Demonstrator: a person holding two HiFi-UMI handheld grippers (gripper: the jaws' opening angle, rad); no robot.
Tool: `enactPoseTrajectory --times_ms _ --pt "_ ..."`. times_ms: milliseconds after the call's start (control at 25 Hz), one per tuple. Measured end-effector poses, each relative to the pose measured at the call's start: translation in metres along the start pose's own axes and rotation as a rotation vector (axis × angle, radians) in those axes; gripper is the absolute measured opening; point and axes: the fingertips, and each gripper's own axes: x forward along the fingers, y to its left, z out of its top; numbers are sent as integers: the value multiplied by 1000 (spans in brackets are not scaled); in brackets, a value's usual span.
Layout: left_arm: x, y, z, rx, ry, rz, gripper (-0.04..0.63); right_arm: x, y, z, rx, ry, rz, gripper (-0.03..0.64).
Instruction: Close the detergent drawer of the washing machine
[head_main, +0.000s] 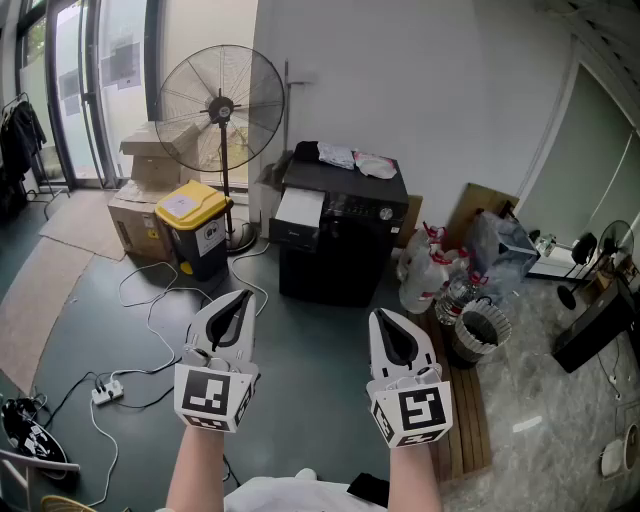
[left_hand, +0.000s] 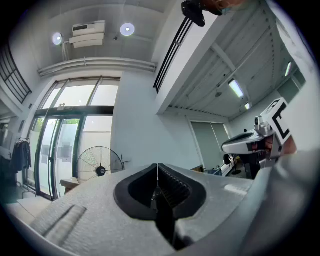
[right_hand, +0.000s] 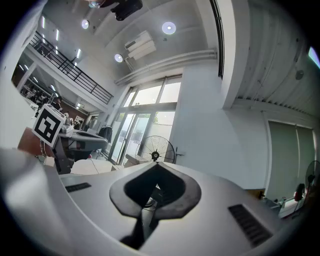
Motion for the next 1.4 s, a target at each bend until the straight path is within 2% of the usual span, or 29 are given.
enactPoseTrajectory --times_ms 200,320,480,520,600,760,1080,1400 --pt "22 -17 -9 -6 6 -18 18 7 -12 -18 -2 -4 44 0" --pt "32 -27 -18 0 38 -39 18 11 -16 -28 19 -10 55 0" --pt "46 -31 -27 -34 44 -58 21 19 -22 -40 22 4 58 0" --pt "51 -32 -30 -43 49 -68 36 21 -25 -44 26 9 57 0" --pt "62 -34 -38 -59 62 -87 116 27 -32 -50 37 18 49 0" --pt "91 -34 -49 -58 69 -108 129 47 -54 -60 57 34 7 0" --pt "157 -5 -81 -79 92 -107 129 117 -74 -81 44 63 17 0" --pt "238 48 -112 -112 116 -86 129 211 -99 -93 44 79 26 0"
